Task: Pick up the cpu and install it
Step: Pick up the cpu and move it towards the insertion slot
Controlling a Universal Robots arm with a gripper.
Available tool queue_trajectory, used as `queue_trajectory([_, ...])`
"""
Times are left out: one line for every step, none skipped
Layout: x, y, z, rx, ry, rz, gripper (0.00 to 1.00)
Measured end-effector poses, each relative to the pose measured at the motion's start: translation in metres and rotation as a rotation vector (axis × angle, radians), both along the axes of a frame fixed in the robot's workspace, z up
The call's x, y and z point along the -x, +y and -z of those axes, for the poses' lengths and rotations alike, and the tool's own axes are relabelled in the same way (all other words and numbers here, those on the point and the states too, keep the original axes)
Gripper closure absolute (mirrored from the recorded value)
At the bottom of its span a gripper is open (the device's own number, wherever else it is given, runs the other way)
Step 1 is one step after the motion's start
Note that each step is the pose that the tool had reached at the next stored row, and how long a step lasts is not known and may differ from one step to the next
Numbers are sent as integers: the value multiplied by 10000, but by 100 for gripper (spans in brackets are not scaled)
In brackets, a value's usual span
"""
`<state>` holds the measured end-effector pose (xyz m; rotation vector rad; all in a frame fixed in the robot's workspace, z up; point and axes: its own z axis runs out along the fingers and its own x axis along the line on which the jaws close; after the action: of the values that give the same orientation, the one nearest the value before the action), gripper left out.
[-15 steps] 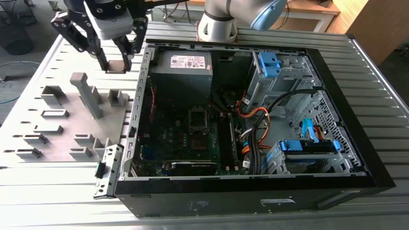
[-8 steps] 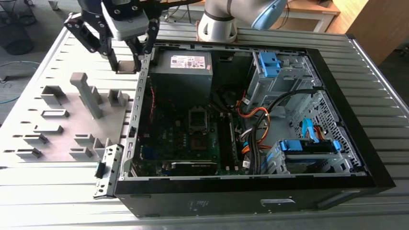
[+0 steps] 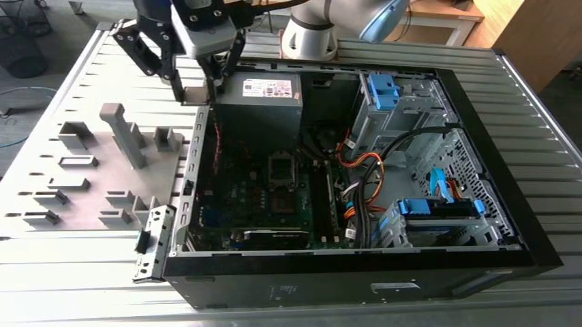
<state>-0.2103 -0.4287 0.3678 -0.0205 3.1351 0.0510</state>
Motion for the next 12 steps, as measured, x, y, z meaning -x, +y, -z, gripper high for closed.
queue_trajectory([-28, 0, 1, -1, -1, 0, 53])
queue_trajectory([-54, 0, 0, 0, 0, 0, 53])
queue_trajectory([-81, 0, 1, 0, 1, 0, 53])
queue_trajectory([-108, 0, 1, 0, 0, -1, 53])
queue_trajectory([-137, 0, 1, 0, 0, -1, 53])
queue_trajectory([-165, 0, 1, 0, 1, -1, 53])
queue_trajectory([-193, 0, 2, 1, 1, -1, 53])
queue_trajectory([-223, 0, 2, 0, 1, 0, 53])
queue_trajectory([-256, 0, 2, 1, 2, 0, 53])
queue_trajectory([-288, 0, 3, 1, 2, -1, 53])
queue_trajectory([-322, 0, 4, 0, 2, -1, 53])
queue_trajectory([-358, 0, 4, 0, 3, -1, 53])
